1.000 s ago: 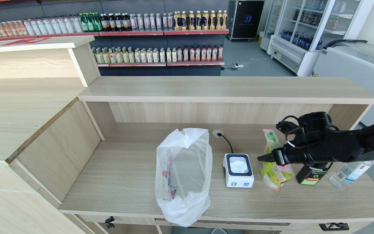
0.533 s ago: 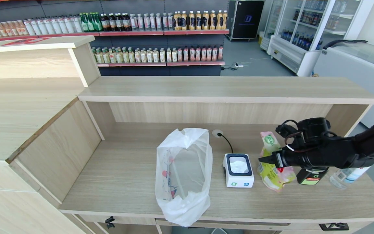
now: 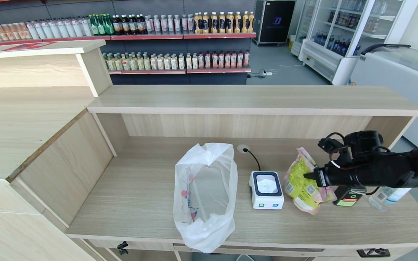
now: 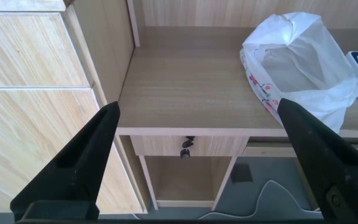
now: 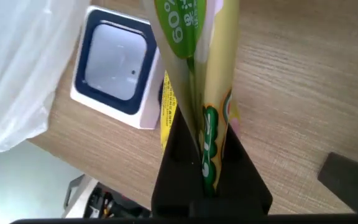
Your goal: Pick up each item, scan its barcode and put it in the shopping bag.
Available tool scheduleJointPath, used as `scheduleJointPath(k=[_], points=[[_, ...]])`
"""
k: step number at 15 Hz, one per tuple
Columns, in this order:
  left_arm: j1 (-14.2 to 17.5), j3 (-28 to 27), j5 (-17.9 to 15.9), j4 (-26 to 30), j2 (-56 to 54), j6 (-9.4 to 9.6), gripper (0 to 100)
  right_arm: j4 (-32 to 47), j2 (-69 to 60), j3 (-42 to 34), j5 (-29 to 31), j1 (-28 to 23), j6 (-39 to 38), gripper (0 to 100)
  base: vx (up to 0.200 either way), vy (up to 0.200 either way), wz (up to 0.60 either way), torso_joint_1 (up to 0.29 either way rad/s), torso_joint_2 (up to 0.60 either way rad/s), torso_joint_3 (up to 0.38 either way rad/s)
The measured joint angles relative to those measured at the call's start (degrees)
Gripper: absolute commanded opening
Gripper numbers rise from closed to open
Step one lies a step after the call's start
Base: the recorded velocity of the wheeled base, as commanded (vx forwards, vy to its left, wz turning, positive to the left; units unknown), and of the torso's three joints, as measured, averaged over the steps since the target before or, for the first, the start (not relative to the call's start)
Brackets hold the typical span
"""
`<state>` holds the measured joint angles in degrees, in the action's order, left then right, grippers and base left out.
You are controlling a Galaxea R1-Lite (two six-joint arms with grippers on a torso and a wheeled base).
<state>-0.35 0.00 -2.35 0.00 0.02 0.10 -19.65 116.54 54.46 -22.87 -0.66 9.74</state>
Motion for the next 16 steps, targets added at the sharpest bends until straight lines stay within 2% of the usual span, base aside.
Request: scheduleJointPath(k=[3, 6, 9, 13, 16], points=[[0.0, 0.0, 0.0, 0.0, 0.0, 0.0, 100, 6.35, -7.89, 1.02, -13.95, -2.23, -1.01, 0, 0.0, 0.0, 0.0, 0.0, 0.0, 0.0], [0.0, 0.0, 0.0, 0.0, 0.0, 0.0, 100, 22.22, -18.12, 7.29, -34.99, -4.68, -3.34, 0, 0.0, 0.0, 0.0, 0.0, 0.0, 0.0], [0.0, 0.0, 0.0, 0.0, 0.0, 0.0, 100, 29.5, -26.2, 15.19, -52.35, -6.17, -5.36, 0, 0.0, 0.0, 0.0, 0.0, 0.0, 0.0], [0.0, 0.0, 0.01, 0.0, 0.0, 0.0, 100, 30.01, -33.69, 17.9, -59.82, -5.64, -8.33, 0, 0.0, 0.0, 0.0, 0.0, 0.0, 0.0], [0.0, 0.0, 0.01, 0.0, 0.0, 0.0, 100, 30.05, -39.67, 14.53, -62.28, -4.51, -8.62, 0, 0.0, 0.0, 0.0, 0.0, 0.0, 0.0]])
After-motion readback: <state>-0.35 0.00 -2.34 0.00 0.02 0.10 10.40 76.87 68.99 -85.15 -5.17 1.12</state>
